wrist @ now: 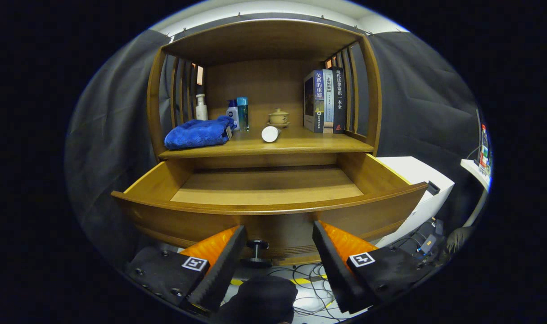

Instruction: Pull open the drawer, take out the items inside it, and place them on the countertop above the cabinet.

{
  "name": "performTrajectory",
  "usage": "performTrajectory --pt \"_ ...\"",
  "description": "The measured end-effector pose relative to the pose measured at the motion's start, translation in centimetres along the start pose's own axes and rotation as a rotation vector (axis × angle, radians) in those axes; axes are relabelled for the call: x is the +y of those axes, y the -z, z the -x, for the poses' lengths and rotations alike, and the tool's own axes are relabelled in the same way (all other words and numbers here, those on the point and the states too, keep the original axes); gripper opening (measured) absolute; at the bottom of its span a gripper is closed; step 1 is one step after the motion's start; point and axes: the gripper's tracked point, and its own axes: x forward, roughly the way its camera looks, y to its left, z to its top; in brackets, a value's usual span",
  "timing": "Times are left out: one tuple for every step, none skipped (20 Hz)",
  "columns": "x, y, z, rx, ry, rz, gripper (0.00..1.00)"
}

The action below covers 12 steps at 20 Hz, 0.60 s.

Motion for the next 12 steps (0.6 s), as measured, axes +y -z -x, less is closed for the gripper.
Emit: performTrajectory --pt "0.1 -0.2 -0.4 0.006 -0.001 -0.001 0.98" --pt "0.2 -0.3 -0.9 0.007 -0.001 -0.008 0.98" --pt "0.3 -0.6 -1.3 0.009 -0.001 -0.009 0.98" --pt "0.3 -1.1 -1.8 0.003 0.000 -0.007 0.98" --pt "0.4 -1.7 -2.2 -0.008 -0.001 -0.005 0.98" --pt "0.6 -1.7 -2.7 0.004 -0.007 -0.005 0.98" --pt "0.7 -2.1 -3.2 0.000 -0.005 -0.012 0.97" --pt "0.6 -2.2 -3.8 0.004 -0.006 -0.015 0.98" --pt "0.6 -2.4 -4.3 0.007 -0.008 -0.020 0.98" --pt "0.7 -2.7 -4.8 0.010 -0.009 -0.026 0.98" --pt "0.7 -2.9 -5.4 0.012 -0.009 -0.030 0.98" --pt "0.8 -3.2 -5.9 0.014 -0.009 -0.030 0.98"
